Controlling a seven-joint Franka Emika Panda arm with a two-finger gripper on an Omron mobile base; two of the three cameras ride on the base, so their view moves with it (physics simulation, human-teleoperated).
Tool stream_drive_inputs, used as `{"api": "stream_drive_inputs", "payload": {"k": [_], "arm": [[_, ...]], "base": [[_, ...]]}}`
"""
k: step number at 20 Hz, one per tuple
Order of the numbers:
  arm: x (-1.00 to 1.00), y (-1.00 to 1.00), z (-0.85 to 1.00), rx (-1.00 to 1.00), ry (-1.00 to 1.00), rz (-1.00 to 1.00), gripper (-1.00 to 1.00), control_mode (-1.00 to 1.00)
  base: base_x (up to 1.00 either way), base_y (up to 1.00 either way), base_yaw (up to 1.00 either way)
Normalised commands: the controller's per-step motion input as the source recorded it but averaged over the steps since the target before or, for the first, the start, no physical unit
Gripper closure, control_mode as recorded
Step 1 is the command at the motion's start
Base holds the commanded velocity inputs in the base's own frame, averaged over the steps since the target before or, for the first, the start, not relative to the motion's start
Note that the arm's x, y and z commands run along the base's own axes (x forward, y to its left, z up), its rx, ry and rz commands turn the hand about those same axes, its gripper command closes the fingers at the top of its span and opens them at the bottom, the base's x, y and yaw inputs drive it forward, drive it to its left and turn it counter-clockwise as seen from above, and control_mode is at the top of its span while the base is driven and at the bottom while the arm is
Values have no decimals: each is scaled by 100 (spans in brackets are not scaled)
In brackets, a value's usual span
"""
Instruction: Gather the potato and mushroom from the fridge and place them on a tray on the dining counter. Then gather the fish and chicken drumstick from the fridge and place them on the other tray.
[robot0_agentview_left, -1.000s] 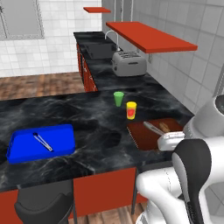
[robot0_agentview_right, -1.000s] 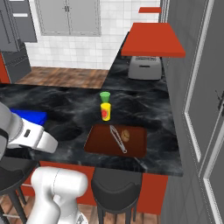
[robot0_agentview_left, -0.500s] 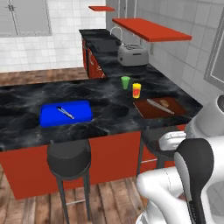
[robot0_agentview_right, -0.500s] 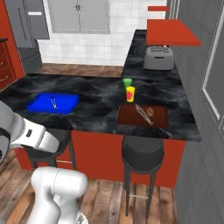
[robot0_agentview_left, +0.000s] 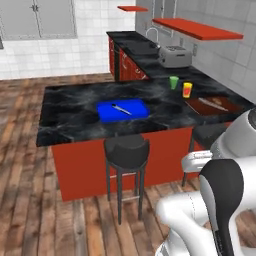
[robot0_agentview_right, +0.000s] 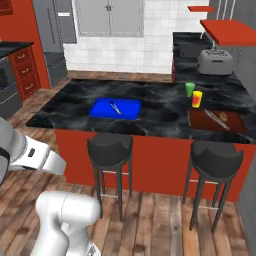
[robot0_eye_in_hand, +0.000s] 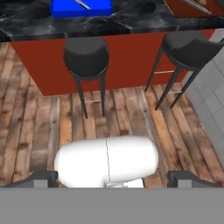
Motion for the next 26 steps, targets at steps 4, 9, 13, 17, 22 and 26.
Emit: {"api": "stream_drive_inputs", "payload": {"k": [4, 9, 13, 17, 22, 26], "arm": [[0, 0, 0, 0, 0, 0, -100, 100], [0, 0, 0, 0, 0, 0, -100, 100], [0, 0, 0, 0, 0, 0, -100, 100], [0, 0, 0, 0, 0, 0, -100, 100], [0, 0, 0, 0, 0, 0, -100, 100], [0, 0, 0, 0, 0, 0, -100, 100]], "base": [[-22, 100, 0], [13, 100, -6], [24, 100, -9], [55, 100, -15], [94, 100, -22], [100, 100, -20]]}}
